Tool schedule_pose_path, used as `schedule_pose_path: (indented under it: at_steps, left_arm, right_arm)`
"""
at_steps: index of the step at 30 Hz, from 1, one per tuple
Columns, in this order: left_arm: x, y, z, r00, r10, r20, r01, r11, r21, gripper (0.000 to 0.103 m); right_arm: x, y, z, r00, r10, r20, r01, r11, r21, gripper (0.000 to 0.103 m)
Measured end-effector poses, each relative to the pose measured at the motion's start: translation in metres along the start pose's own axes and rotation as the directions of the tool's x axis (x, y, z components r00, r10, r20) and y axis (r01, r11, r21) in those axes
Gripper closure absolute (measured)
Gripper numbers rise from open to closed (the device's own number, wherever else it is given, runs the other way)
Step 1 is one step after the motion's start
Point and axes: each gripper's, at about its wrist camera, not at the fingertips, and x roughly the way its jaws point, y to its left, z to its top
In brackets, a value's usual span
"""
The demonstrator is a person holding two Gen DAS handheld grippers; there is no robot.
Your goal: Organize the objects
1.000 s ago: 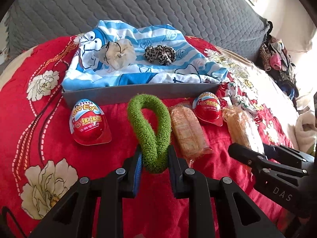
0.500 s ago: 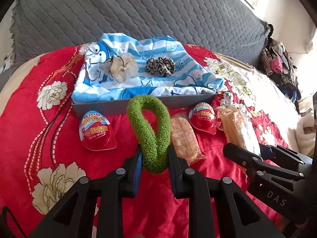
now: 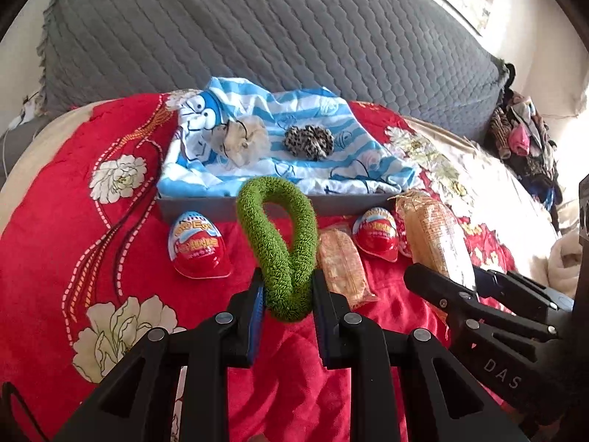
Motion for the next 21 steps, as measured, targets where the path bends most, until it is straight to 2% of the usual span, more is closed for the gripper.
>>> schedule_pose_path:
  at_steps: [21]
  left_arm:
    - [-0.017,0.0,0.013,0.998,0.012,0.061,-0.011,1.0,-0.017,0.079]
  right_arm:
    - [-0.016,0.011,0.021,0.995,-0.005,0.098,0.01,0.999,-0.046,0.064]
